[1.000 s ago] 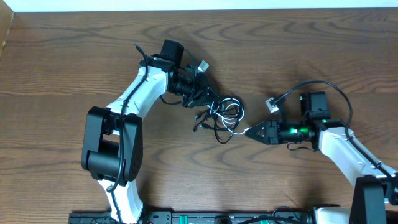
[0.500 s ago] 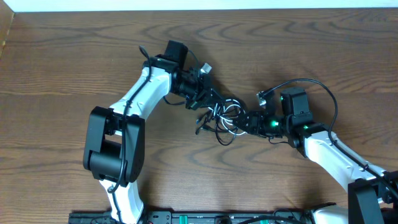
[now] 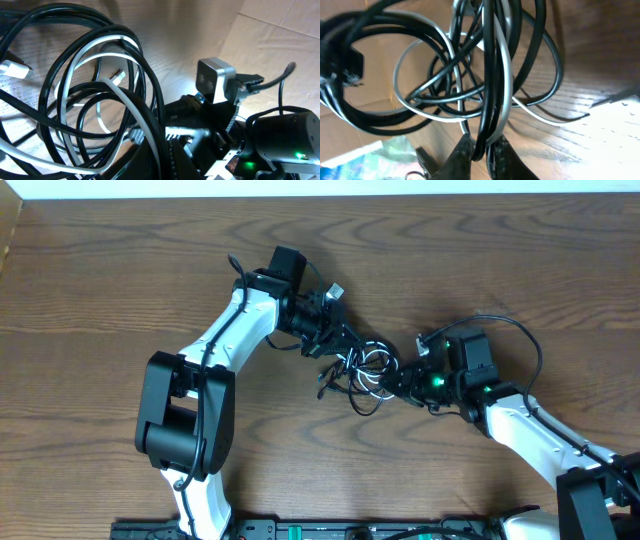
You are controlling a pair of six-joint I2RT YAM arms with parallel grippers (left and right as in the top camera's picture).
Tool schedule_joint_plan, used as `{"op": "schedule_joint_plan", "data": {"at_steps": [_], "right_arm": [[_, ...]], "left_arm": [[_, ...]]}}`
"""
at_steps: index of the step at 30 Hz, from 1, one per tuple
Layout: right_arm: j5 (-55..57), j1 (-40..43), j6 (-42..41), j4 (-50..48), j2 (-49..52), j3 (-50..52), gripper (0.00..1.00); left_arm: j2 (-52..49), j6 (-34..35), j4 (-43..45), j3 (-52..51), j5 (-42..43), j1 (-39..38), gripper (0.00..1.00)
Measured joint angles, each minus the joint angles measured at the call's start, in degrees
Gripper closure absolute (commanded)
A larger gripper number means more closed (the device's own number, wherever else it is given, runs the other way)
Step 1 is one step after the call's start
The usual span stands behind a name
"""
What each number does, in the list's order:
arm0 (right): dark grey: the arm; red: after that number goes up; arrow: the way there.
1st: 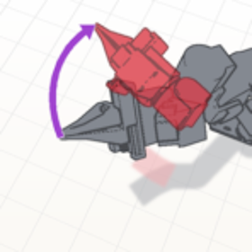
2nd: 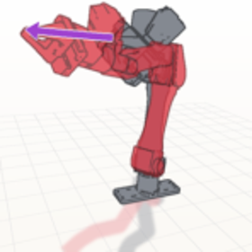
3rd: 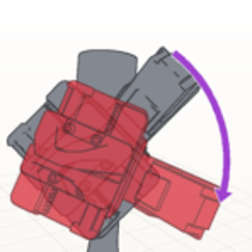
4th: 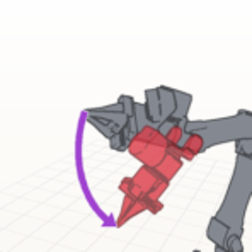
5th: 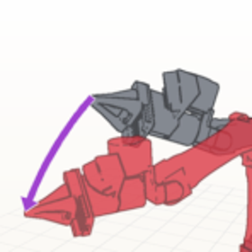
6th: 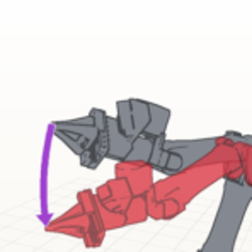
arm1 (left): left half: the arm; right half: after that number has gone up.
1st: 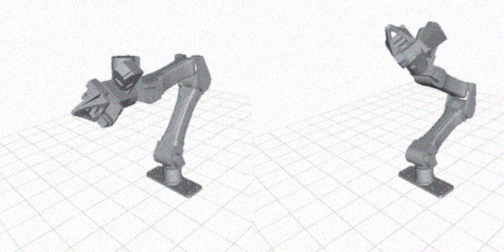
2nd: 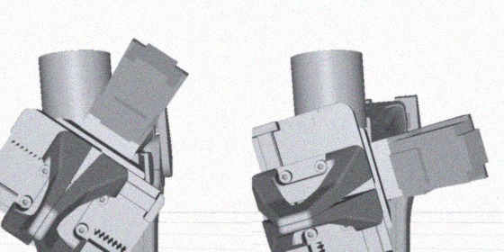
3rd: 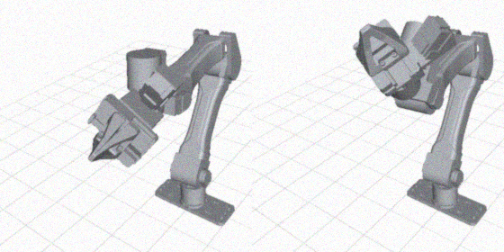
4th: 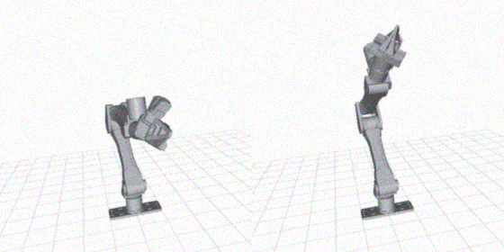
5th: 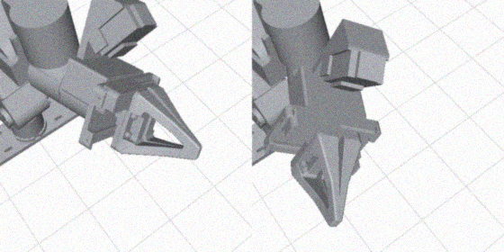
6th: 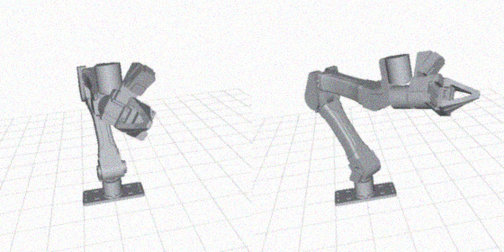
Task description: Untangle cables
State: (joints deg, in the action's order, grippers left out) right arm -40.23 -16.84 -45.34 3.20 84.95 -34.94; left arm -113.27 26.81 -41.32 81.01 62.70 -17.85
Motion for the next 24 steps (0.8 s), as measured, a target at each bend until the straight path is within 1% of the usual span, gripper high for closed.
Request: {"op": "schedule_joint_plan", "data": {"at_steps": [8, 9, 11, 13, 21, 24], "right_arm": [[-0.09, 0.0, -0.37, 0.22, 0.0, 1.01, 0.99], [-0.37, 0.0, -0.31, 0.2, 0.0, 1.01, 0.98], [-0.94, -0.09, 0.13, 0.22, 0.0, 1.01, 0.91], [-1.6, -0.68, 1.57, 0.22, 0.0, 1.01, 0.87], [-2.49, -4.35, 4.87, 0.61, 0.0, 1.25, 0.87], [-1.68, -4.94, 5.38, 0.59, 0.0, 1.27, 0.76]], "left_arm": [[-0.02, 0.0, -0.13, 0.0, 0.0, 0.0, 0.93], [-0.02, 0.0, -0.15, 0.0, 0.0, 0.0, 0.93], [0.0, 0.0, -0.2, 0.0, 0.0, 0.0, 0.93], [0.0, 0.0, -0.2, 0.0, 0.0, 0.0, 0.92], [-0.02, -0.02, -0.15, 0.0, 0.0, 0.0, 0.93], [-0.02, -0.02, -0.15, 0.0, 0.0, 0.0, 0.92]]}}
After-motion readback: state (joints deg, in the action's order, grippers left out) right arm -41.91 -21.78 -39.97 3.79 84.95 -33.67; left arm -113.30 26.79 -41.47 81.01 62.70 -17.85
